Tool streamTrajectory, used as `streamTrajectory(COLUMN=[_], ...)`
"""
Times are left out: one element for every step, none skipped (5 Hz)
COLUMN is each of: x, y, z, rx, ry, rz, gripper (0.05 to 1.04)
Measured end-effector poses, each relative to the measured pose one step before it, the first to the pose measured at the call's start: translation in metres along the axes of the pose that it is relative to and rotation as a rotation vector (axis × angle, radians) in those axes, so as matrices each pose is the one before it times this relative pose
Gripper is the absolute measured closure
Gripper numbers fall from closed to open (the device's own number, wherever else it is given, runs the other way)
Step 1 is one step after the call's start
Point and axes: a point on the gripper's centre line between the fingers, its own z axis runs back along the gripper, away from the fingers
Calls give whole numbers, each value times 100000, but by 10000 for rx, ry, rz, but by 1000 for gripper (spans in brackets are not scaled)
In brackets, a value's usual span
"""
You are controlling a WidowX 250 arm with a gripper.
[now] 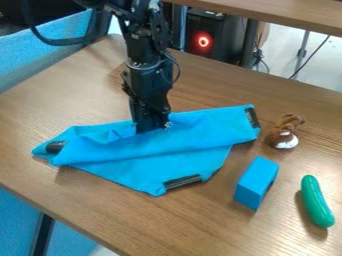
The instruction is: Unfold the cloth from bottom right to top left
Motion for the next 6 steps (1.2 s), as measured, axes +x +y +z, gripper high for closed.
streamTrajectory(x=[1313, 1984, 1949, 797, 96, 567], y=[2360, 2307, 2135, 890, 292, 317], z=[-77, 22, -632, -1064, -1340, -182], rx=[228, 155, 98, 182, 271, 153], ry=[-112, -130, 58, 121, 14, -221], rz=[599, 518, 393, 20, -322, -148], gripper=[1024, 1024, 1024, 1007, 859, 597])
